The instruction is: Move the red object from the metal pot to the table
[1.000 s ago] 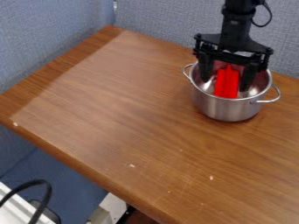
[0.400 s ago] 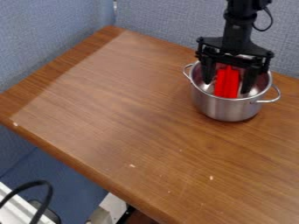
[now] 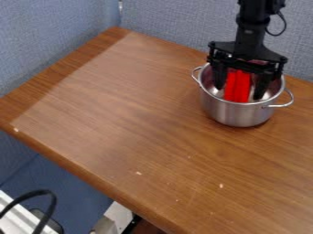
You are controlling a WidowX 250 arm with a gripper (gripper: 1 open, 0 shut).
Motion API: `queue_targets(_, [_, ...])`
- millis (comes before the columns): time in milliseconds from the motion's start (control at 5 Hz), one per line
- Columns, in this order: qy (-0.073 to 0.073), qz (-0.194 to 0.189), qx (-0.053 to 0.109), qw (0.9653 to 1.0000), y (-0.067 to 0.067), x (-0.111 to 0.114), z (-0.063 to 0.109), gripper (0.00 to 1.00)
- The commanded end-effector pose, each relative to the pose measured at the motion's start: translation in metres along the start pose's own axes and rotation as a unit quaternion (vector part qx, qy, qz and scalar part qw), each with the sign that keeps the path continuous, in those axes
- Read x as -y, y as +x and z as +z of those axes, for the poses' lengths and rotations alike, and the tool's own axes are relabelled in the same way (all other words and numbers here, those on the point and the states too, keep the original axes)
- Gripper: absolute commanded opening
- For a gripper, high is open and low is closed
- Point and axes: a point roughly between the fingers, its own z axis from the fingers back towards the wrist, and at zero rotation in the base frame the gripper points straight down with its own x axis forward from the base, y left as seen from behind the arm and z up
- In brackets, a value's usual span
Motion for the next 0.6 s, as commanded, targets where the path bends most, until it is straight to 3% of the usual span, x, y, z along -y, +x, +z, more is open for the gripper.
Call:
queue_targets(0, [-0.002,-0.009,0.033,0.9994,0.0096,0.0059,0.0145,1.00])
queue_targets(400, [-0.002,-0.009,0.034,0.9994,0.0137,0.0052,0.0081,1.00])
